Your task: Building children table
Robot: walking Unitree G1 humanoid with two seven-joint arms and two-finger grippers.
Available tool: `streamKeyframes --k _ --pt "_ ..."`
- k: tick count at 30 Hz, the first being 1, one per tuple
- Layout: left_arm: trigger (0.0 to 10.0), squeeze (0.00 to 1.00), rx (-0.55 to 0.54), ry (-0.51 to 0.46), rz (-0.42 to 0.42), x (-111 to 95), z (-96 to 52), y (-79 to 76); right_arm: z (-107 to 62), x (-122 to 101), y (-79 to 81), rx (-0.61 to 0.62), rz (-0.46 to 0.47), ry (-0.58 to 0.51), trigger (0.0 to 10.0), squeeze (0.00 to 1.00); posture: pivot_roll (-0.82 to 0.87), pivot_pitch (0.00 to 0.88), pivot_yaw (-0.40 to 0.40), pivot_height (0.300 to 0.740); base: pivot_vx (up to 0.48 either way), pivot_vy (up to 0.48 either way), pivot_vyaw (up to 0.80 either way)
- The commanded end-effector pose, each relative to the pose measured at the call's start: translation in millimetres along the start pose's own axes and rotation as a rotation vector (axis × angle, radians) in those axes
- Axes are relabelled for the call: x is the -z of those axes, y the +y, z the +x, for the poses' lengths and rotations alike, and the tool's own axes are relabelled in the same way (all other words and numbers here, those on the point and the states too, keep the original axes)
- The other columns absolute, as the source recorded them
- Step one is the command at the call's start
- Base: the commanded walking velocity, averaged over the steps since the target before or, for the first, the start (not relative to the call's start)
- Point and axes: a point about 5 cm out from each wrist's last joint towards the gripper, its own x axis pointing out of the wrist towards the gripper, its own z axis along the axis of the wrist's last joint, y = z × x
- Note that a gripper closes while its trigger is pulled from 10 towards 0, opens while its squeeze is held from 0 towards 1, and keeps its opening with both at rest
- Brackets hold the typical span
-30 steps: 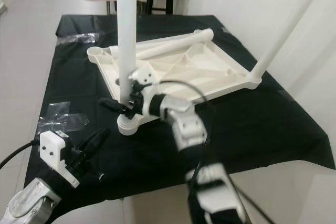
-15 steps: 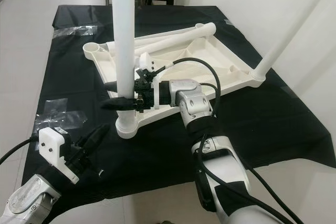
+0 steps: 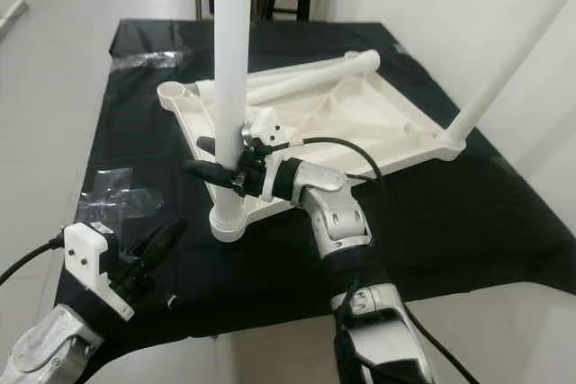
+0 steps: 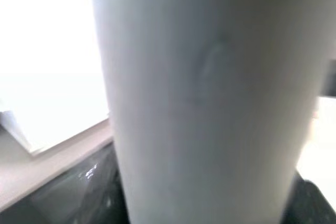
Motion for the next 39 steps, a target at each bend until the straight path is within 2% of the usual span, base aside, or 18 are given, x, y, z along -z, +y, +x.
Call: streamKeyframes --k 1,6,7,11,12,13,14,20,21,22,23,28,32,33,34,35,36,39 --pt "10.0 0.00 0.007 0.012 -0.002 0 -0.9 0.6 -15.6 43 0.0 0.212 0.095 0.199 0.0 0.00 0.10 0.095 -0.087 0.740 0.000 0.000 0.00" --pt "10.0 0.00 0.009 0.014 -0.001 1 -0.1 1.3 -3.8 37 -7.4 0.189 0.036 0.188 0.0 0.00 0.13 0.094 -0.099 0.740 0.000 0.000 0.00" --pt "10.0 0.00 0.004 0.014 0.001 0 -0.2 1.3 3.7 31 -18.3 0.187 0.010 0.183 10.0 0.00 0.13 0.094 -0.100 0.740 0.000 0.000 0.00" --pt "10.0 0.00 -0.004 0.012 0.004 0 -0.5 0.9 13.2 21 -31.2 0.139 -0.019 0.166 10.0 0.00 0.14 0.093 -0.104 0.740 0.000 0.000 0.00" --pt "10.0 0.00 -0.003 0.012 0.004 0 -0.5 0.6 15.5 17 -33.6 0.100 -0.028 0.154 10.0 0.27 0.14 0.096 -0.103 0.740 0.000 0.000 0.00" --pt "10.0 0.00 -0.003 0.012 0.004 0 -0.5 0.6 15.5 17 -33.6 0.100 -0.028 0.154 10.0 0.27 0.14 0.096 -0.103 0.740 0.000 0.000 0.00" --pt "10.0 0.00 0.000 0.013 0.003 0 -0.7 0.4 18.8 12 -36.4 0.036 -0.030 0.142 10.0 1.00 0.14 0.096 -0.103 0.740 0.000 0.000 0.00" --pt "10.0 0.00 0.005 0.014 -0.001 0 -0.6 -1.1 21.3 -6 -31.3 -0.243 -0.064 0.106 10.0 1.00 0.15 0.096 -0.109 0.740 0.000 0.000 0.00" --pt "10.0 0.00 0.005 0.013 -0.002 0 -0.5 -1.5 19.4 -9 -28.5 -0.341 -0.087 0.108 10.0 0.20 0.15 0.094 -0.110 0.740 0.000 0.000 0.00" --pt "10.0 0.00 0.005 0.013 -0.002 0 -0.5 -1.5 19.4 -9 -28.5 -0.341 -0.087 0.108 10.0 0.20 0.15 0.094 -0.110 0.740 0.000 0.000 0.00" --pt "10.0 0.00 0.005 0.013 -0.002 1 -0.4 -2.0 18.7 -10 -28.2 -0.422 -0.092 0.123 10.0 0.00 0.16 0.096 -0.115 0.740 0.000 0.000 0.00" --pt "10.0 0.00 0.004 0.013 -0.002 1 -0.3 -3.2 23.8 -10 -32.0 -0.600 -0.096 0.169 10.0 0.00 0.17 0.092 -0.118 0.740 0.000 0.000 0.00" --pt "10.0 0.00 0.003 0.015 -0.002 2 -0.2 -3.5 28.3 -11 -34.2 -0.618 -0.086 0.181 10.0 0.00 0.17 0.089 -0.123 0.740 0.000 0.000 0.00" --pt "10.0 0.00 0.003 0.015 -0.002 2 -0.1 -3.5 29.7 -11 -34.8 -0.626 -0.078 0.183 4.5 0.00 0.17 0.088 -0.123 0.740 0.000 0.000 0.00" --pt "10.0 0.00 0.004 0.015 -0.002 2 0.0 -3.6 30.4 -12 -35.2 -0.630 -0.073 0.181 2.0 0.00 0.16 0.087 -0.123 0.740 0.000 0.000 0.00" --pt "10.0 0.00 0.004 0.015 -0.002 2 0.0 -3.6 30.4 -12 -35.2 -0.630 -0.073 0.181 2.0 0.00 0.16 0.087 -0.123 0.740 0.000 0.000 0.00" --pt "10.0 0.00 0.004 0.014 -0.003 2 0.2 -3.7 30.8 -12 -35.6 -0.633 -0.068 0.179 0.0 0.00 0.16 0.086 -0.122 0.740 0.000 0.000 0.00" --pt "10.0 0.00 0.005 0.014 -0.004 2 0.3 -3.9 30.3 -13 -36.6 -0.639 -0.066 0.177 0.0 0.00 0.16 0.086 -0.122 0.740 0.000 0.000 0.00"
